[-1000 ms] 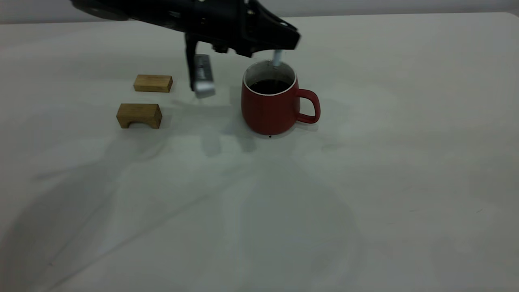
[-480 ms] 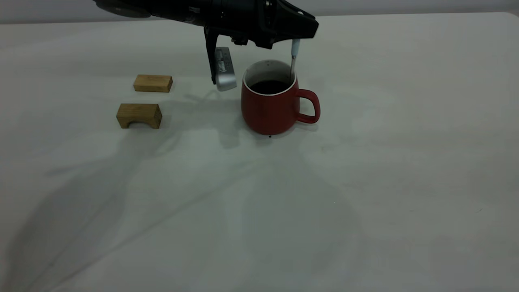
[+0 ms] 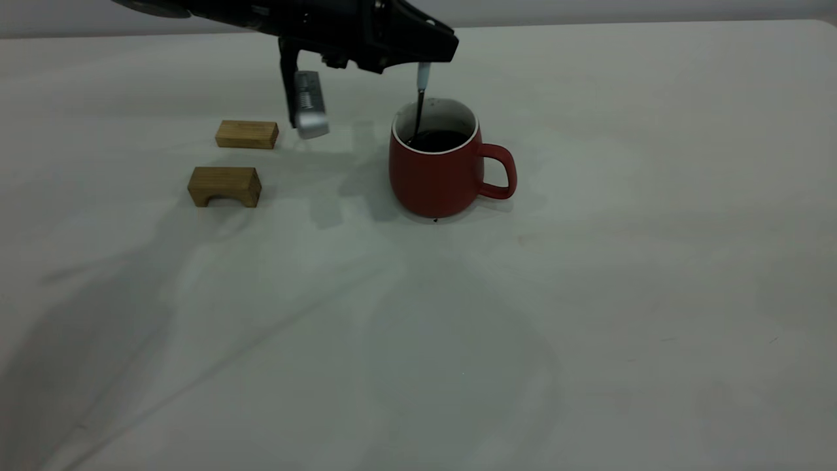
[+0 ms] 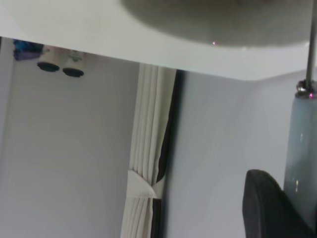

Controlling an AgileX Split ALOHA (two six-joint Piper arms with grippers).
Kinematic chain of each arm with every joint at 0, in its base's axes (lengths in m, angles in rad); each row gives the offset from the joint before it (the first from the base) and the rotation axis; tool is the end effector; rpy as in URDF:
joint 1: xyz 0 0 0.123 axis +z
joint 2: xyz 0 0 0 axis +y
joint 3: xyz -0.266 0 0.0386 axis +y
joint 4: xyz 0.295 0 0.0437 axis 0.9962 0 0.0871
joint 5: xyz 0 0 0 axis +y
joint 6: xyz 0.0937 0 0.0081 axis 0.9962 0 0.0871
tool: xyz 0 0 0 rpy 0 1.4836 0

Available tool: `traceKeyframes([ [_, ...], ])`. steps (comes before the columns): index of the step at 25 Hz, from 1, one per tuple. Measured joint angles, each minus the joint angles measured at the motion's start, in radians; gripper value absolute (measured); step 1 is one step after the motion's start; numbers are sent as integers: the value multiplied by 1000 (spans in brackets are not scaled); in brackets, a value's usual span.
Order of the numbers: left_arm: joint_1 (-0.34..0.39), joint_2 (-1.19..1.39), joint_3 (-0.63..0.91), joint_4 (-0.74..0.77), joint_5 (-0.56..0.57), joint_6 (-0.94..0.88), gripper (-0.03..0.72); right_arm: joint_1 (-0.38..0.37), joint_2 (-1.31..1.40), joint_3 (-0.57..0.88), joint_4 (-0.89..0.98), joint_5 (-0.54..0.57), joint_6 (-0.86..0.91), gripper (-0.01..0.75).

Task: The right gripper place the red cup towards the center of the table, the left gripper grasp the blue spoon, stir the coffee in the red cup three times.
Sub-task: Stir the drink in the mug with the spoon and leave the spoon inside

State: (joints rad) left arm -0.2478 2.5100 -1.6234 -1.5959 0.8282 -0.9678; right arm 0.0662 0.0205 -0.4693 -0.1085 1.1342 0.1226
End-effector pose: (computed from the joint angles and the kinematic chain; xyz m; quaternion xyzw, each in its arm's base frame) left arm 0.4710 -0.1907 0.0036 0.7128 -0.4774 0.4102 0.3095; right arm 0.0596 -0.0053 0.2818 0.0276 0.8823 -0.0099 0.4697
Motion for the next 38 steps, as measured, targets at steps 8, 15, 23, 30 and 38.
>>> traceKeyframes([
  [8,-74,11,0,-13,10,21,123,0,0,0,0,0,0,582],
  [15,-44,11,0,102,73,20,122,0,0,0,0,0,0,582],
  [23,7,11,0,10,-23,21,121,0,0,0,0,0,0,582],
  [30,6,11,0,-15,-19,22,121,0,0,0,0,0,0,582],
  [38,7,11,0,-21,39,22,121,0,0,0,0,0,0,582],
])
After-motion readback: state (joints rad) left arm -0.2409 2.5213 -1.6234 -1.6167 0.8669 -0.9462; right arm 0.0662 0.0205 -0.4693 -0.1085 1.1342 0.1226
